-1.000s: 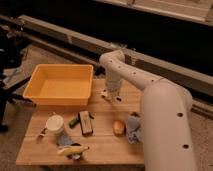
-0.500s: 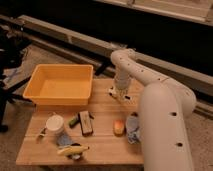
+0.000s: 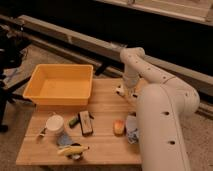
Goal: Wipe table surface with brush
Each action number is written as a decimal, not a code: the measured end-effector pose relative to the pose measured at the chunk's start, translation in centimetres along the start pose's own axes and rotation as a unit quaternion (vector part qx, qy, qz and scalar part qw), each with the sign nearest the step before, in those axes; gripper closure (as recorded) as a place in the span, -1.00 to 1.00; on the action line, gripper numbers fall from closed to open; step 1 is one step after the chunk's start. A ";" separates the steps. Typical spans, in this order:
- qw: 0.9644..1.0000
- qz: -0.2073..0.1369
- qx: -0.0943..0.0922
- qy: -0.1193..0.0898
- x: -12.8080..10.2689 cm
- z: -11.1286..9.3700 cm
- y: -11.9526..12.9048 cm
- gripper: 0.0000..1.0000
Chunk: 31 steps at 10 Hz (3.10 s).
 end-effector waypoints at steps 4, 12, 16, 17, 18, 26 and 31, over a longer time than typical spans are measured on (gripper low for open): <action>1.000 0.012 -0.004 -0.014 -1.9 0.2 3.8 1.00; 0.997 -0.060 -0.030 -0.050 -4.0 2.3 1.3 1.00; 0.994 -0.097 -0.021 -0.045 -3.0 2.6 -2.9 0.99; 0.993 -0.107 -0.018 -0.042 -2.8 2.6 -4.0 0.89; 0.992 -0.116 -0.015 -0.039 -2.5 2.6 -5.2 0.73; 0.990 -0.116 0.014 0.081 0.1 -1.5 -10.6 -0.60; 0.991 -0.052 0.014 0.123 0.2 -2.2 -7.6 -0.60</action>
